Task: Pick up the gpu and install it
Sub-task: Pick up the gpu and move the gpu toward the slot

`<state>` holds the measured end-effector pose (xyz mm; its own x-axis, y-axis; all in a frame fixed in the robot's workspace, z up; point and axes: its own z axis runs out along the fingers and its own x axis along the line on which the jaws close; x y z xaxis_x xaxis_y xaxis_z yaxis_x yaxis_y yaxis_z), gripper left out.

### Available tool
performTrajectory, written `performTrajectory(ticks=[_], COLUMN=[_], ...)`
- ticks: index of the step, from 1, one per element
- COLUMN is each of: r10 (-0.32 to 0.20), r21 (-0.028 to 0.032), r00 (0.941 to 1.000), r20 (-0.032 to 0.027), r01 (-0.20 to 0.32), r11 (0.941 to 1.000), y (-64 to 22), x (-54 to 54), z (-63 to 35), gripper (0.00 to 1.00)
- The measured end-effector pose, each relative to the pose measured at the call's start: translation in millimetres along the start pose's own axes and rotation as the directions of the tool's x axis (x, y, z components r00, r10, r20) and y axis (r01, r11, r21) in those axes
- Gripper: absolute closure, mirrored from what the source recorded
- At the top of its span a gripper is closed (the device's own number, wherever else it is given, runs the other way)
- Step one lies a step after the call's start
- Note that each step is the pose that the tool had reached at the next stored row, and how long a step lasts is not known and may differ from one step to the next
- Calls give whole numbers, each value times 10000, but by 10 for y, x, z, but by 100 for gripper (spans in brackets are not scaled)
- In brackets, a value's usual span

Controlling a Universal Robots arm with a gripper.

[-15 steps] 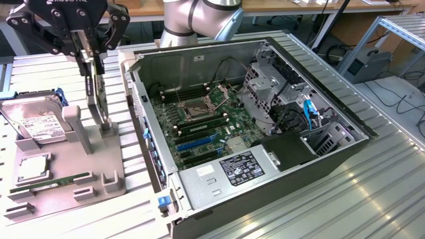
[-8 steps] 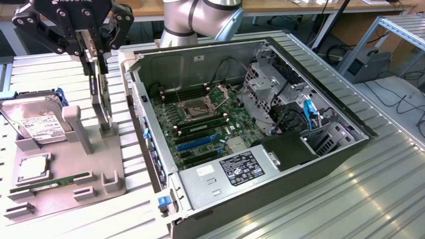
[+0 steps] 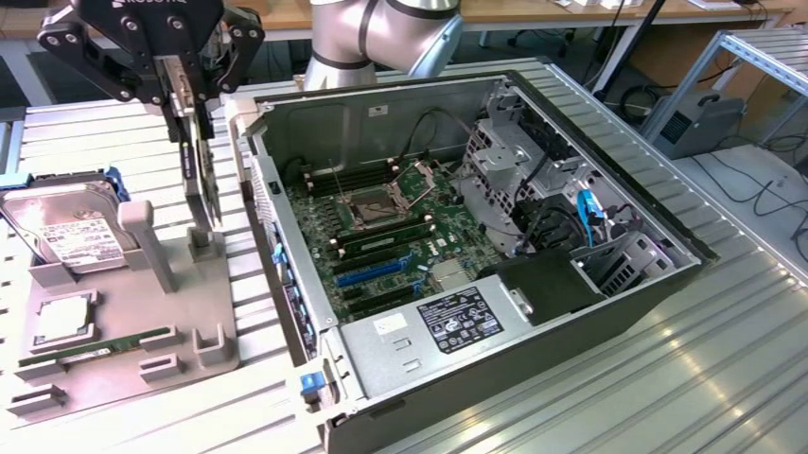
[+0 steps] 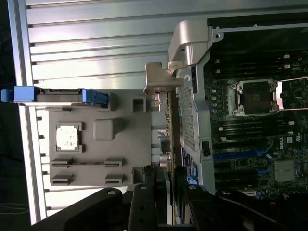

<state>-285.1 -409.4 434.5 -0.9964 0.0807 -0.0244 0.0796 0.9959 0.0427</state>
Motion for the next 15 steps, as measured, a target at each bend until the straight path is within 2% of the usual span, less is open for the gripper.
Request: performTrajectory(ticks=[15], r10=[-1], r21=[23], r00=[10000], r20=[2], r01=[1], r11=[10000], y=[11], x=[-139], z=[4], gripper=[73])
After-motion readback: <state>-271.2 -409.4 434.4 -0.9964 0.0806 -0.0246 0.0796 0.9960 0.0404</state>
